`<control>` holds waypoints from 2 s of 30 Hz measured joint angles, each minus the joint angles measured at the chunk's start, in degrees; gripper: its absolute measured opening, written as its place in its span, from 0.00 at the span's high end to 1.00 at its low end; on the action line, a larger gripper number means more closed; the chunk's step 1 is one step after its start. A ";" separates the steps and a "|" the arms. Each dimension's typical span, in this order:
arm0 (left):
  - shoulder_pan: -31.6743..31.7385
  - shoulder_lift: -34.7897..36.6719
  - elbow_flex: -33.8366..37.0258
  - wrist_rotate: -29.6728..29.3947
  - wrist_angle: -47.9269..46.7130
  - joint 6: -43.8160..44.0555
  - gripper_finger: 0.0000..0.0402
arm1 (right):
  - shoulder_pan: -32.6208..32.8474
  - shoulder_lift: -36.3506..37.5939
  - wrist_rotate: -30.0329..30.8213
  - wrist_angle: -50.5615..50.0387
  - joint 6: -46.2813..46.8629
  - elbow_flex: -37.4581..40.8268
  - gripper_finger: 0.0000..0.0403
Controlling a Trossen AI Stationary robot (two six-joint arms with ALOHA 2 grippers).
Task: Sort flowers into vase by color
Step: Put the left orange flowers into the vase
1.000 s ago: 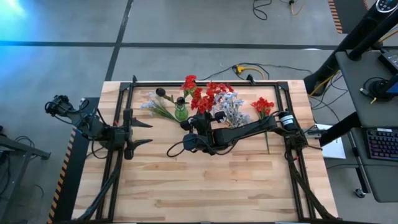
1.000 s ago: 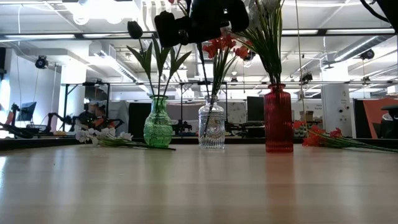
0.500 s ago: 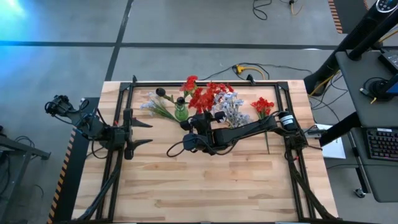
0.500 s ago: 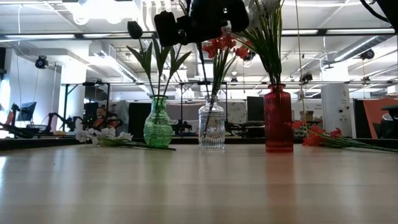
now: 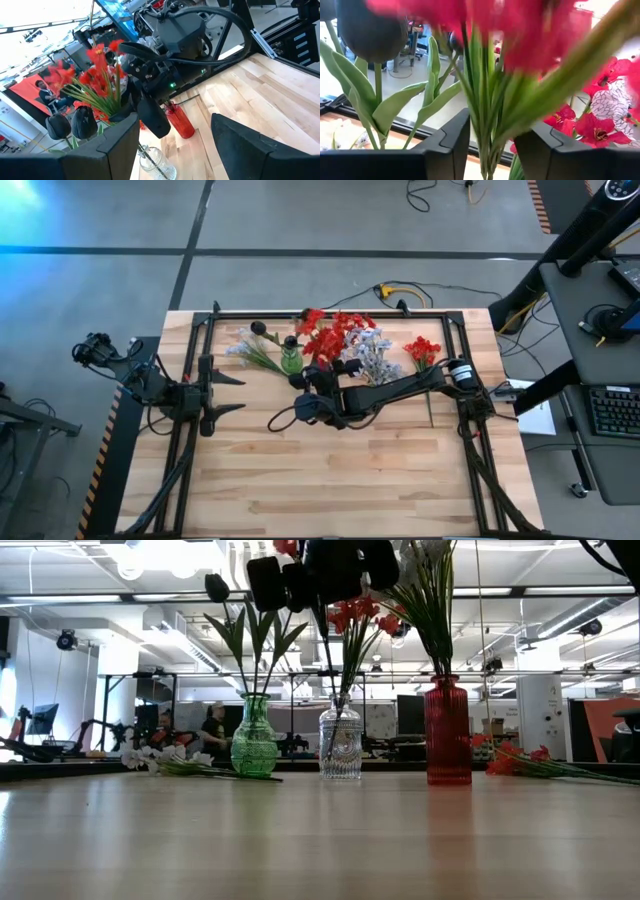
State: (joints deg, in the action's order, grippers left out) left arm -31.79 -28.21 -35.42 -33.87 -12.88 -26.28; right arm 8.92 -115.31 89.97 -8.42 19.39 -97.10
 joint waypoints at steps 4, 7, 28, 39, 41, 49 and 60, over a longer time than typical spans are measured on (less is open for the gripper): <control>0.00 0.00 0.00 0.00 -0.01 0.00 0.43 | 0.20 0.11 -0.06 0.68 -0.55 0.00 0.62; 0.02 0.00 0.00 0.00 -0.01 0.00 0.43 | 0.35 0.13 -0.17 0.74 -0.58 0.00 0.60; 0.01 0.00 0.00 -0.01 -0.03 0.00 0.43 | 1.59 0.63 -1.67 1.87 -5.15 -4.11 0.51; 0.00 -0.04 0.00 0.00 -0.01 0.00 0.43 | 1.59 0.63 -2.47 1.89 -5.86 -4.15 0.40; 0.01 -0.04 0.00 0.00 -0.03 0.02 0.43 | 1.59 0.63 -2.47 1.89 -5.99 -4.15 0.37; 0.02 -0.15 0.00 0.00 -0.03 0.02 0.43 | 1.61 0.63 -2.97 1.84 -6.80 -5.32 0.30; 0.00 -0.32 0.00 -0.02 -0.03 0.26 0.43 | 2.12 0.63 -2.95 1.91 -7.63 -5.84 0.23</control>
State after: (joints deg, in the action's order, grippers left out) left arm -31.79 -28.52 -35.42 -33.88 -12.91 -26.03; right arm 11.04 -114.67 87.02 -6.51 11.76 -102.94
